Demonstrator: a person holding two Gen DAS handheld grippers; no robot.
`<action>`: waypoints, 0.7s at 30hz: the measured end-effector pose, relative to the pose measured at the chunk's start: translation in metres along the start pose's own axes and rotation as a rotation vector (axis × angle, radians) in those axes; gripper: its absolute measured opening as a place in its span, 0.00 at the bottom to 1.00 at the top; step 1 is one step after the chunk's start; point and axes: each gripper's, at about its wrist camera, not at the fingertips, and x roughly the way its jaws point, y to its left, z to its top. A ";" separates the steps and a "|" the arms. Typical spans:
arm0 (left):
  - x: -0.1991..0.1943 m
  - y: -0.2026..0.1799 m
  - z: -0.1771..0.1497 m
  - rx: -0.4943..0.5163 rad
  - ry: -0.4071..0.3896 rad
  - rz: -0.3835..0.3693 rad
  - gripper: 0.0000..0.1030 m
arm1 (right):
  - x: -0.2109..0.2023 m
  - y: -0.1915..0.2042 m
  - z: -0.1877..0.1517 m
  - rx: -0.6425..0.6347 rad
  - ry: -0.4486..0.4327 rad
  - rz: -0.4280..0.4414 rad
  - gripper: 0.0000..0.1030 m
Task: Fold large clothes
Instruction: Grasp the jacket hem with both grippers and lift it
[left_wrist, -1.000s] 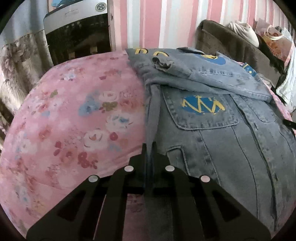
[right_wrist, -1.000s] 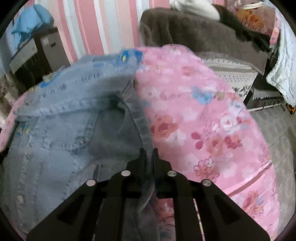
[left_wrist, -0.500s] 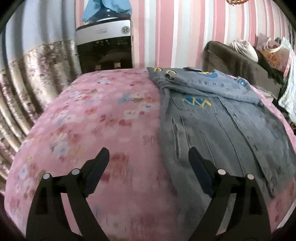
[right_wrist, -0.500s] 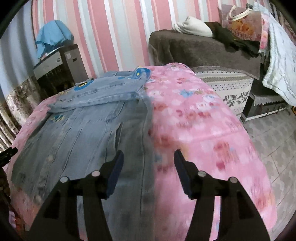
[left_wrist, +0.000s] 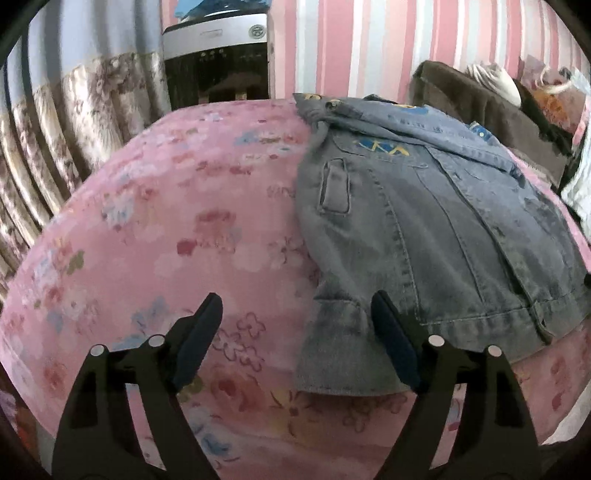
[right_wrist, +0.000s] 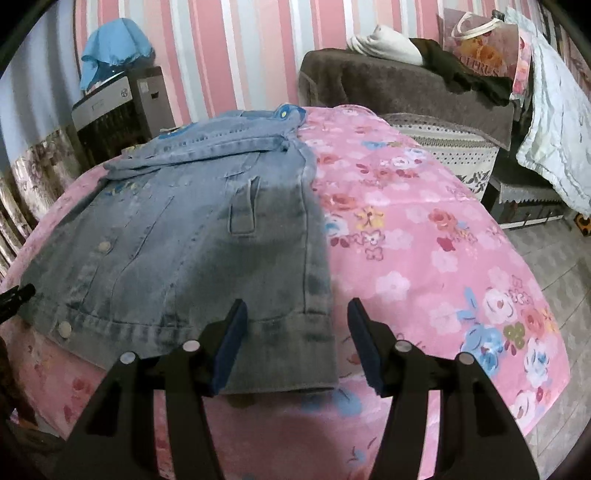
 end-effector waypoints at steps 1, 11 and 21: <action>0.002 0.000 -0.001 0.000 0.011 -0.001 0.76 | 0.002 -0.001 -0.002 0.007 0.006 0.001 0.55; 0.004 -0.022 -0.002 0.043 0.032 -0.086 0.24 | -0.003 0.002 0.003 0.053 -0.014 0.070 0.19; -0.050 -0.026 0.018 0.058 -0.111 -0.161 0.09 | -0.052 0.004 0.025 0.027 -0.150 0.091 0.16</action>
